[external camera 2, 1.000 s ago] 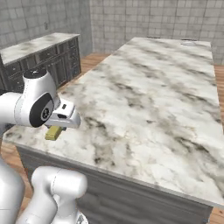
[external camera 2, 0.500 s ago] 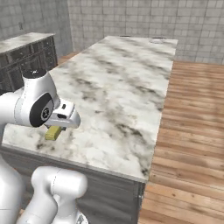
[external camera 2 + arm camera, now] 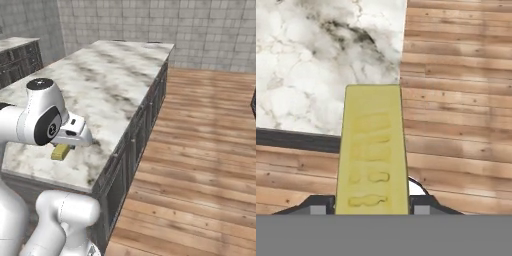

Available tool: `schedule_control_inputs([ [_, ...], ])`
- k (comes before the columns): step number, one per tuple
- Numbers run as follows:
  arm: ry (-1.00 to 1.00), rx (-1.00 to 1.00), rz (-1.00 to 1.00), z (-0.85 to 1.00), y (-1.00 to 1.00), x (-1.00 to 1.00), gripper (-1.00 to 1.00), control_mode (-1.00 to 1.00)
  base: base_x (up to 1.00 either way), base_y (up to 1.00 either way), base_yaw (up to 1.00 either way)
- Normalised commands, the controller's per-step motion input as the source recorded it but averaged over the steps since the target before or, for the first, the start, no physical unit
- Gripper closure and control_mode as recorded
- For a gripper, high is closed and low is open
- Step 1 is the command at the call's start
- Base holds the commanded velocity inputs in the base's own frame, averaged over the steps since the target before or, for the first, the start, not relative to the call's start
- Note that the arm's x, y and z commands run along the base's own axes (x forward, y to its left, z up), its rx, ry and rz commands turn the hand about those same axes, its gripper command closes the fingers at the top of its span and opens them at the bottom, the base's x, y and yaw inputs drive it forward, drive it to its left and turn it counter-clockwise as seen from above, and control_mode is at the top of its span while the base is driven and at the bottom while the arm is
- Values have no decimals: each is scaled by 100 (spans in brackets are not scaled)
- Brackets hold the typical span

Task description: Retrieve the butter from the fridge and place it on a plate on the dining table. Then retrieve the butter knife by the fridge and place it near the plate.

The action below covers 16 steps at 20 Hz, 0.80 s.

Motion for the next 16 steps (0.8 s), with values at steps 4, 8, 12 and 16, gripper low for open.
schedule_control_inputs([
  [4,0,0,0,0,0,0,100,100,0,-100,-15],
  [8,0,0,0,0,0,0,100,100,0,-100,-13],
  [12,0,0,0,0,0,0,100,100,0,-100,-24],
  [16,0,0,0,0,0,0,100,100,63,-81,-21],
])
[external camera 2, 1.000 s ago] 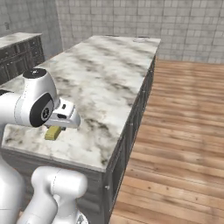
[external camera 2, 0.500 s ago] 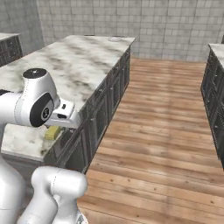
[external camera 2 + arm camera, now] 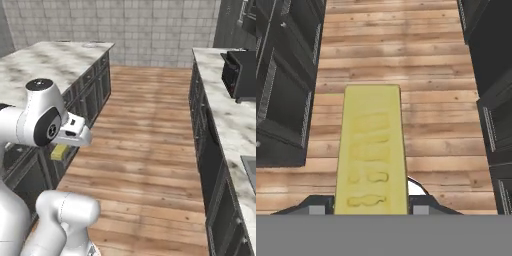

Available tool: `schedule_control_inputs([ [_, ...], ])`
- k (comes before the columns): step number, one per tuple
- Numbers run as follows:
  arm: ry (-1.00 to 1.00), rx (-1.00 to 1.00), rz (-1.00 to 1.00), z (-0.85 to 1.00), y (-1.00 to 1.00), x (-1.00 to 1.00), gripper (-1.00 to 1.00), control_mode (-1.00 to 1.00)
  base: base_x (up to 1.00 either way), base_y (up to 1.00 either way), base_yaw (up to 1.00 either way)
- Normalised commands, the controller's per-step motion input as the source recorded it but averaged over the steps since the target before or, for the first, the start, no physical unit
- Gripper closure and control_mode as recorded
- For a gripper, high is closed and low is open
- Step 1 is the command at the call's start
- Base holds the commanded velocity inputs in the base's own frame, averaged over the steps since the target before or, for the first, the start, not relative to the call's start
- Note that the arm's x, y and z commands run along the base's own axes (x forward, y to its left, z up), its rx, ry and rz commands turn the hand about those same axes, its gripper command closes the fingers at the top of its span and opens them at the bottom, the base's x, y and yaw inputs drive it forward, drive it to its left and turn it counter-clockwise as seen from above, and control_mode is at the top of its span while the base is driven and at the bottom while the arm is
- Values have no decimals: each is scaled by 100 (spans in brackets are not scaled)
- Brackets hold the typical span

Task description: Retrieve the butter from the fridge and place it on a plate on the dining table. Then retrieve the butter knife by the fridge and place it near the plate.

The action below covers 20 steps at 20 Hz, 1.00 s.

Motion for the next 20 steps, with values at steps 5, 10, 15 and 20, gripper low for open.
schedule_control_inputs([
  [5,0,0,0,0,0,0,100,100,100,2,9],
  [10,0,0,0,0,0,0,100,100,100,5,1],
  [15,0,0,0,0,0,0,100,100,100,37,0],
  [20,0,0,0,0,0,0,100,100,100,42,0],
])
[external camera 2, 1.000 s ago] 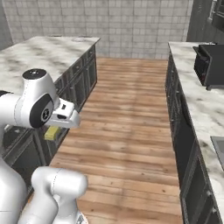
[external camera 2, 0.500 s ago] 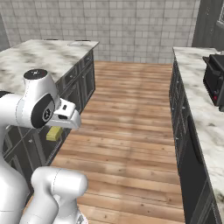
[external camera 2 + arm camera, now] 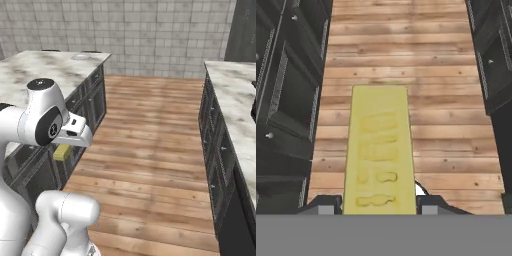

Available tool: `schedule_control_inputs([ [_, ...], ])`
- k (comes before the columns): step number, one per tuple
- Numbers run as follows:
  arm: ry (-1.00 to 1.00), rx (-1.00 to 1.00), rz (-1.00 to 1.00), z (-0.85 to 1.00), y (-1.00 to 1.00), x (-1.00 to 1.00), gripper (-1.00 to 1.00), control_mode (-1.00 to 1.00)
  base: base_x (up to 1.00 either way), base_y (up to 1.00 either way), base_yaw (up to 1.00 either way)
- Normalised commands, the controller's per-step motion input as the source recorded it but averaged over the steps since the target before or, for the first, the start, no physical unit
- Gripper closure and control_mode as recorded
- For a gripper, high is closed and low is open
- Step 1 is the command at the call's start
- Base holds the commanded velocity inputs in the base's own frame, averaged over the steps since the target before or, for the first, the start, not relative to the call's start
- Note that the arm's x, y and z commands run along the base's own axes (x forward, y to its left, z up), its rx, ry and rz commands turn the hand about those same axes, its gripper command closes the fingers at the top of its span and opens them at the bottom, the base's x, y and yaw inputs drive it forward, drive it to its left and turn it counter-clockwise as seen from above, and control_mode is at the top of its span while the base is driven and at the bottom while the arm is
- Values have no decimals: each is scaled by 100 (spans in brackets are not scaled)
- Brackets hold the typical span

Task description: Retrieve the butter from the fridge and place it on a plate on the dining table. Then retrieve the butter knife by the fridge and place it near the plate.

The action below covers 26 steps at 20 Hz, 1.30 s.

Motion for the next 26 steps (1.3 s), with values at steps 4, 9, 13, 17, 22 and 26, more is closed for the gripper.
schedule_control_inputs([
  [4,0,0,0,0,0,0,100,100,100,11,1],
  [9,0,0,0,0,0,0,100,100,100,-27,3],
  [13,0,0,0,0,0,0,100,100,100,-40,0],
  [17,0,0,0,0,0,0,100,100,100,-23,0],
  [22,0,0,0,0,0,0,100,100,100,-2,0],
  [26,0,0,0,0,0,0,100,100,100,-1,0],
])
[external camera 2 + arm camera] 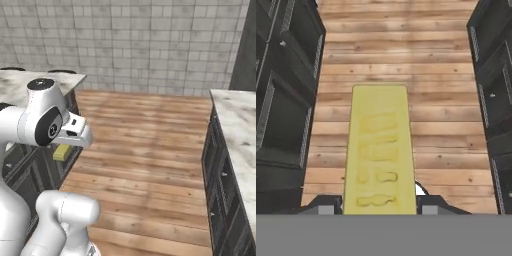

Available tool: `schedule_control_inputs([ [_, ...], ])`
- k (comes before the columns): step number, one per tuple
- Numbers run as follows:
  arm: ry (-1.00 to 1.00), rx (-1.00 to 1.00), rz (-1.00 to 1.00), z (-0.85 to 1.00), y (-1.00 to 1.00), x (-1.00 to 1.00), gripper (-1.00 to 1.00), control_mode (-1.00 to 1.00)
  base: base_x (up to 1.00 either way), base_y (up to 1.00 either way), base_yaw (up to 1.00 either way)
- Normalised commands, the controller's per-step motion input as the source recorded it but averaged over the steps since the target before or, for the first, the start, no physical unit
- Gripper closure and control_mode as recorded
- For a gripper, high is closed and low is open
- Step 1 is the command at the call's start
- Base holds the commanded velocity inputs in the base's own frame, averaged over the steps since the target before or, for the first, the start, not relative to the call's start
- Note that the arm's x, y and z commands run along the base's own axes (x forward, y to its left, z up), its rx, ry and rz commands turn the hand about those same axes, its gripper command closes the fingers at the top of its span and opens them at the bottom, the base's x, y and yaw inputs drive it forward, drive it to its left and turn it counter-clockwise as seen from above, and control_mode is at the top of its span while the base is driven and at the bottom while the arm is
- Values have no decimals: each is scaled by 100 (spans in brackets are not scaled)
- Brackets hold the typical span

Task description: Retrieve the butter from the fridge and place it on a plate on the dining table. Then retrieve the butter knife by the fridge and place it near the plate.

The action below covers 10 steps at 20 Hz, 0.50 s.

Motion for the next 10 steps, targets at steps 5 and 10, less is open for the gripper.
schedule_control_inputs([
  [5,0,0,0,0,0,0,100,100,100,0,0],
  [10,0,0,0,0,0,0,100,100,100,1,-1],
])
